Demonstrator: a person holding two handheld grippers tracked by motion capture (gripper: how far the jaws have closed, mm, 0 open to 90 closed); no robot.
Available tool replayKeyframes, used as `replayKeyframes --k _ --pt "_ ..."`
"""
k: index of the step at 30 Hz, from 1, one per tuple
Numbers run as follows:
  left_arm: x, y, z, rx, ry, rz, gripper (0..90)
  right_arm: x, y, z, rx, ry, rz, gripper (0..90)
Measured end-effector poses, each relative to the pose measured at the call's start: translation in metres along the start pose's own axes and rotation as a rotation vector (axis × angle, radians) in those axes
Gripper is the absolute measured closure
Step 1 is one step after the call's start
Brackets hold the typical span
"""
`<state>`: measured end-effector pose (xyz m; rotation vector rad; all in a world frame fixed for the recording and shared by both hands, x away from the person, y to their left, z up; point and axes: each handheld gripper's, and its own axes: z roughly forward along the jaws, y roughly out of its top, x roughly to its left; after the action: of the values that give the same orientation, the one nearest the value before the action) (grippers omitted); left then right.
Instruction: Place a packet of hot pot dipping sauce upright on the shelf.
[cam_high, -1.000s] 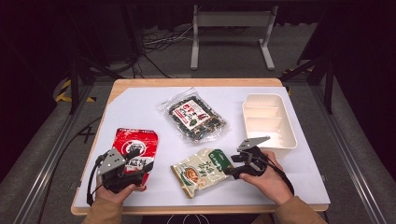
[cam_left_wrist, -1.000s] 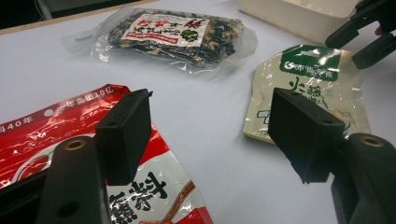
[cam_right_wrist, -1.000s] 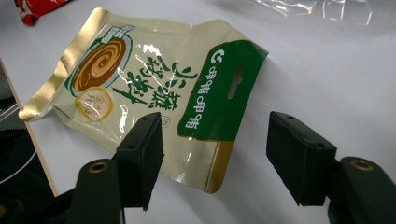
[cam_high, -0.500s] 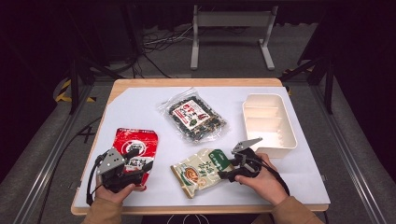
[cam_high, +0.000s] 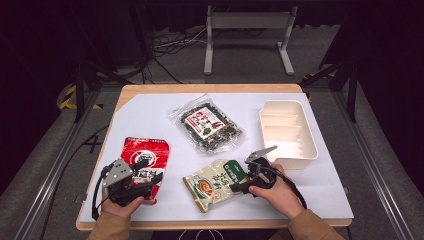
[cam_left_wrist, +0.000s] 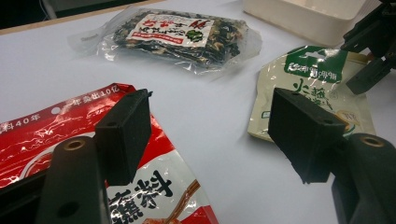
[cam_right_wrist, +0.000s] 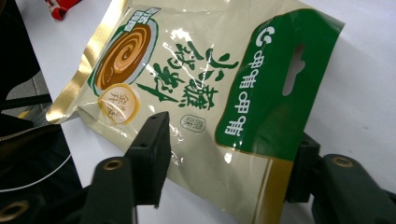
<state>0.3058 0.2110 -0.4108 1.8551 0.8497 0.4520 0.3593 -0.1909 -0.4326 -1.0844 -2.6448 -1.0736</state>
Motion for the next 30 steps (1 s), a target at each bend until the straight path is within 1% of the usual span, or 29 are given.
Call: replayKeyframes --k 1,2,4,5,6,7,8,9,10,11,14,22,30 --pt "0.000 0.000 0.000 0.001 0.001 0.005 30.7 0.000 0.000 0.000 0.009 0.001 -0.008 52.2" --pt "0.000 0.000 0.000 0.002 -0.002 0.004 30.7 0.000 0.000 0.000 0.009 0.001 -0.008 52.2" --pt "0.000 0.000 0.000 0.002 -0.002 0.005 30.6 0.000 0.000 0.001 0.018 0.009 -0.013 61.0" --pt "0.000 0.000 0.000 0.002 -0.002 0.005 30.6 0.000 0.000 0.001 0.018 0.009 -0.013 61.0" --pt "0.000 0.000 0.000 0.002 -0.002 0.004 30.6 0.000 0.000 0.001 0.023 -0.012 -0.026 69.9" --pt "0.000 0.000 0.000 0.002 -0.001 0.004 30.6 0.000 0.000 0.001 0.027 -0.021 -0.032 74.0" --pt "0.000 0.000 0.001 0.002 -0.001 0.004 30.6 0.000 0.000 0.001 0.027 -0.021 -0.032 74.0" --pt "0.000 0.000 0.001 0.002 -0.003 0.005 30.6 0.000 0.000 0.001 0.030 -0.028 -0.036 77.5" --pt "0.000 0.000 0.000 0.002 -0.003 0.005 30.5 -0.001 0.000 0.001 0.034 -0.023 -0.040 85.0" --pt "0.000 0.000 0.000 0.002 -0.003 0.005 30.5 0.000 0.000 0.001 0.035 -0.017 -0.039 87.0" --pt "0.000 0.000 0.000 0.000 -0.002 0.001 30.5 0.000 0.000 0.001 0.035 -0.015 -0.049 88.3" --pt "0.001 0.000 0.000 0.000 -0.002 -0.002 30.5 0.001 0.001 0.000 0.033 -0.010 -0.052 89.2" --pt "0.001 0.000 0.000 0.001 -0.001 -0.001 30.5 0.005 0.003 -0.009 0.020 0.017 -0.054 89.3"
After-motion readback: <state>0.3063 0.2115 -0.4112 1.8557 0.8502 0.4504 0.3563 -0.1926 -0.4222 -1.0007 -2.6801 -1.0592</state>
